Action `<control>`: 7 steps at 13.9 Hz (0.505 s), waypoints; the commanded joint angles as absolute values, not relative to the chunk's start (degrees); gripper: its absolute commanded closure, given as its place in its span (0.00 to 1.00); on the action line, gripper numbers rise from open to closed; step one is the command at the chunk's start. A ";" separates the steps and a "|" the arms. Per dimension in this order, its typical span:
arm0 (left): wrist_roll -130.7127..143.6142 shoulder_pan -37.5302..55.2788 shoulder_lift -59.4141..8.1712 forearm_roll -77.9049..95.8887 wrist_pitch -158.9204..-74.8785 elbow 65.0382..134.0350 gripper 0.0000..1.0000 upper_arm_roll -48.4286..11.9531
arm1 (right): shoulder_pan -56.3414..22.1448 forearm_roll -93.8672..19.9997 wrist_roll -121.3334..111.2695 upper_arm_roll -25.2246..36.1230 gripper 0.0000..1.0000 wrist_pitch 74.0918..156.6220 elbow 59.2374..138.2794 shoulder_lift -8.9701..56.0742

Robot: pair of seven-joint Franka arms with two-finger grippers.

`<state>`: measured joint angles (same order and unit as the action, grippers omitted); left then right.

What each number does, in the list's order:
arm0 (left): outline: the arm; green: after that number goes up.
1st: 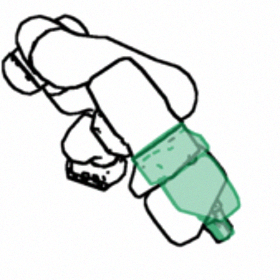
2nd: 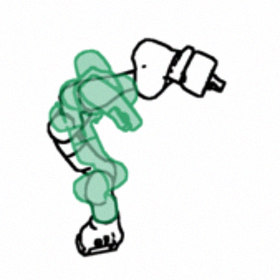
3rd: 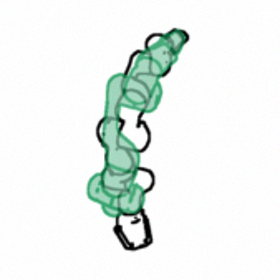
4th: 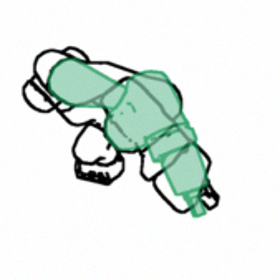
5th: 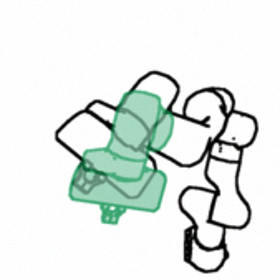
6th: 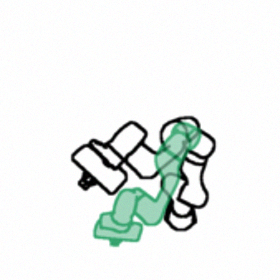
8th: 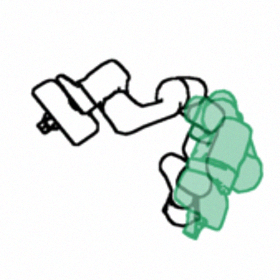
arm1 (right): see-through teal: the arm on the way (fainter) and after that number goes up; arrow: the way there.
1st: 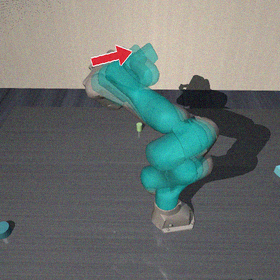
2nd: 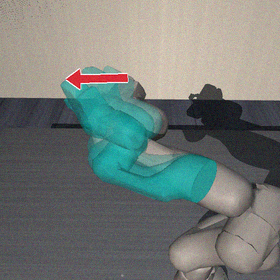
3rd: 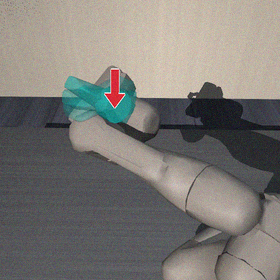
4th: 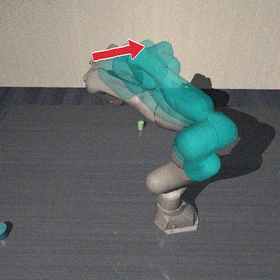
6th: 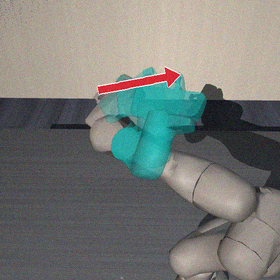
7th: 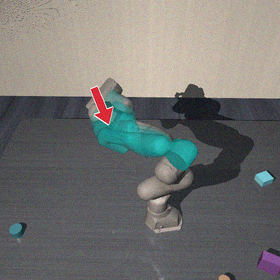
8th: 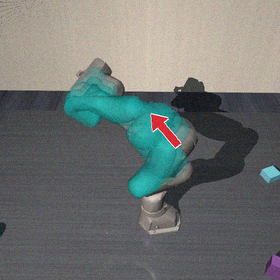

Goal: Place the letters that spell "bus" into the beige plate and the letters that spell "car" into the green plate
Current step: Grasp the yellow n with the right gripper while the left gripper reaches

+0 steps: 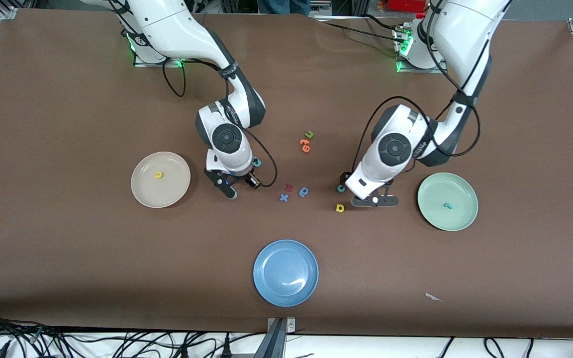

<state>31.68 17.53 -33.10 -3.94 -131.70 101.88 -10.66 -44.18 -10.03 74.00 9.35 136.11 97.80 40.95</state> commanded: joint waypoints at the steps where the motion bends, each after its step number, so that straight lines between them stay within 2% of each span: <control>1: 35.49 19.85 -36.03 -3.08 -134.64 100.11 0.00 -10.11 | -44.91 -11.16 74.53 9.67 0.43 135.88 99.40 39.90; 5: 41.65 21.00 -39.45 -3.51 -135.17 98.01 0.00 -10.02 | -44.91 -11.16 75.67 8.97 0.46 135.88 99.40 39.82; 7: 42.97 21.71 -39.99 -3.60 -135.35 97.38 0.06 -10.02 | -45.26 -11.16 75.67 8.96 0.46 135.97 99.49 39.73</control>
